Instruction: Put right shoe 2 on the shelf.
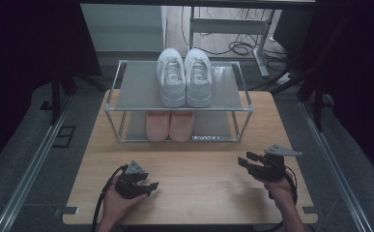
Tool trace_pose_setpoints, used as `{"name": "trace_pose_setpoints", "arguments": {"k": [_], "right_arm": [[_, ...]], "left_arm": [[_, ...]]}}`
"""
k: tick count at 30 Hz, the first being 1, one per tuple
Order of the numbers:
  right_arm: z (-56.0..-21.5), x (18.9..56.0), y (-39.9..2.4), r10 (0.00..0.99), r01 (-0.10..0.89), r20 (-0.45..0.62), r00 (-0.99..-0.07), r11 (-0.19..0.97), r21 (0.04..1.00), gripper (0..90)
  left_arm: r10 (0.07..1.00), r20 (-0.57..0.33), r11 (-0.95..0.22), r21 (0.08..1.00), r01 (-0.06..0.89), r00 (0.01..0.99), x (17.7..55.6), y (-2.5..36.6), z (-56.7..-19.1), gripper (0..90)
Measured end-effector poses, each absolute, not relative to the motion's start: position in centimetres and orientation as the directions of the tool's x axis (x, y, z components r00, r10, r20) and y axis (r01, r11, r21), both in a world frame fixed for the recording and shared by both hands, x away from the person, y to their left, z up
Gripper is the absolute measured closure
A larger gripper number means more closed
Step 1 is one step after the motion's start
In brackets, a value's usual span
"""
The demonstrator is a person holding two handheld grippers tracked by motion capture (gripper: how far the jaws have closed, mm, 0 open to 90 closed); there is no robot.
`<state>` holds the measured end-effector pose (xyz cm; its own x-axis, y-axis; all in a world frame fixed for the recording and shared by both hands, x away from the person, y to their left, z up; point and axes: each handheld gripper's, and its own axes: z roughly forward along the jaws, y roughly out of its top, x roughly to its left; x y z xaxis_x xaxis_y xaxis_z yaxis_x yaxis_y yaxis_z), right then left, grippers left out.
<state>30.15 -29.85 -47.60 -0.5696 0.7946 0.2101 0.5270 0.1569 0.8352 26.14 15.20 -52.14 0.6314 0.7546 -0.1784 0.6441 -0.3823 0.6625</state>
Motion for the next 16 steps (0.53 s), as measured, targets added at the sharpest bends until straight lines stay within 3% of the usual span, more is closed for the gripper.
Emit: {"name": "trace_pose_setpoints", "arguments": {"k": [16], "right_arm": [[-48.74, 29.63, -30.71, 0.811, 0.520, 0.207, -0.547, 0.135, 0.843, 47.9]], "left_arm": [[0.769, -0.179, -0.375, 0.652, 0.659, 0.614, 26.50, 15.29, -52.43, 41.9]]}}
